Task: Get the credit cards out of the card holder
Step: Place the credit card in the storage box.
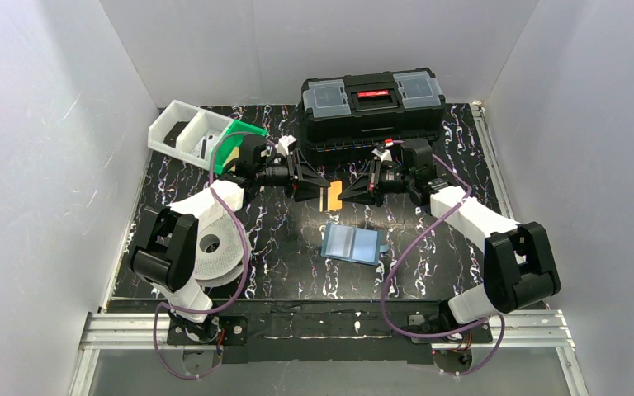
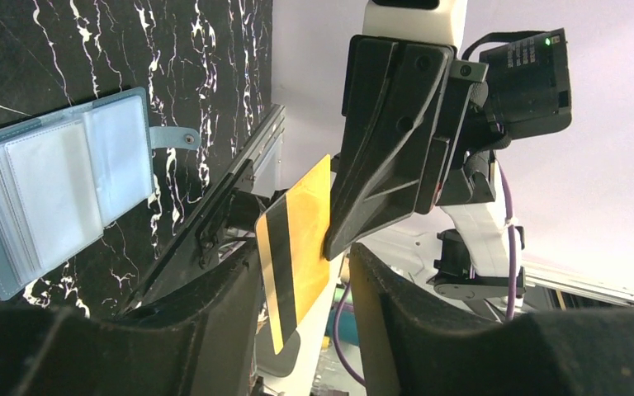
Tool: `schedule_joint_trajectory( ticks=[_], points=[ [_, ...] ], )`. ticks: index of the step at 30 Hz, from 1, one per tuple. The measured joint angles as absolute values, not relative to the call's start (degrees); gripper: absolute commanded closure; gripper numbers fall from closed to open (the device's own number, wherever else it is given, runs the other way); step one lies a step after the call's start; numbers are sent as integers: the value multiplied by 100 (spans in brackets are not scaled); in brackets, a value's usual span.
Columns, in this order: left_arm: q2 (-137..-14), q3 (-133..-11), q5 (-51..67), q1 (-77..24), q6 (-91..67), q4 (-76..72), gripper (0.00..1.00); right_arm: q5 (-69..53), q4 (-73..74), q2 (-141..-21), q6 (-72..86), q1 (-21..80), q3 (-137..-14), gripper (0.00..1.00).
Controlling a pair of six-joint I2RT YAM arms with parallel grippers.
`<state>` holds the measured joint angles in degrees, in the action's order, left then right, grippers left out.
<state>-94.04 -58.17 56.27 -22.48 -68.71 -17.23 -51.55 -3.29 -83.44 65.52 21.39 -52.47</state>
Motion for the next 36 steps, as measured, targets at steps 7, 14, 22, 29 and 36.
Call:
schedule_joint_trajectory(
  ticks=[7,14,22,29,36],
  points=[
    [-9415,-5730,5695,-2244,-7120,-2018,74,-5188,-458,-8449,6606,2152,-5273,99],
    [-9419,-5725,5782,-2265,-7225,-2104,100,-5260,-489,-8525,6608,2171,-5308,99],
    [-9408,-5787,5645,-2290,-6775,-1503,100,-5186,-169,-8571,6368,2211,-5459,8],
    [-9253,-7078,4062,-2198,-4884,1433,100,-3938,1741,-8219,5133,2224,-6110,2],
    [-9762,-9821,-617,-1844,-2353,3994,100,-2053,3124,-6851,4434,2220,-6106,2]
  ],
)
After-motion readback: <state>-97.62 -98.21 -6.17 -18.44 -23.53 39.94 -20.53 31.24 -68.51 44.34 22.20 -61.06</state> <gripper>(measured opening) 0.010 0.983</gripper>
